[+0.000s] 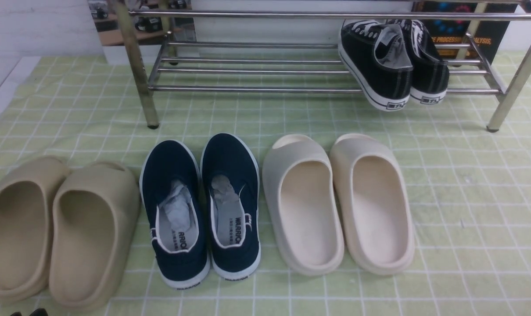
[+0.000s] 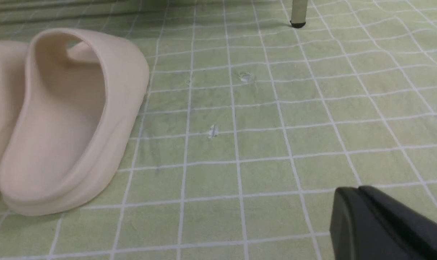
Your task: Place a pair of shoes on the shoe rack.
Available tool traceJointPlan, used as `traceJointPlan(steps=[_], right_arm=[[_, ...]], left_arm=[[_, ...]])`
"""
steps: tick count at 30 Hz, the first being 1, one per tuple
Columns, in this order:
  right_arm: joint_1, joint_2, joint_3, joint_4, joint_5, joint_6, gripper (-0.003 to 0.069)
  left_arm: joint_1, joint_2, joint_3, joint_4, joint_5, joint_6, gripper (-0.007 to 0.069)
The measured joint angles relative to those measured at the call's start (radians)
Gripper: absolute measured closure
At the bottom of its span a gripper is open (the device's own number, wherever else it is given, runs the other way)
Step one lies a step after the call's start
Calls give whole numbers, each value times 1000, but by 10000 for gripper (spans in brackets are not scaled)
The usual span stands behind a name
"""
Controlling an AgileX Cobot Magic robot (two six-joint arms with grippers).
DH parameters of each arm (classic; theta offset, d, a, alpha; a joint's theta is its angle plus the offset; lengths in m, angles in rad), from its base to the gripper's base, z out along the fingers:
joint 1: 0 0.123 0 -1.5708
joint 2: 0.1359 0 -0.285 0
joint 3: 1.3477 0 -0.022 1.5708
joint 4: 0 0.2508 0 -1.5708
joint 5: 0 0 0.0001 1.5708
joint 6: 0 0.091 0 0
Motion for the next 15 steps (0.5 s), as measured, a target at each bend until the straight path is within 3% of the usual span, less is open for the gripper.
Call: traceJointPlan(steps=[9,15], right_arm=[[-4,0,-2,21,7,-78,659],[-85,0,-2,21,8,-78,659]], left_arm=[[0,0,0,0,0,0,386],[0,0,0,0,0,0,386]])
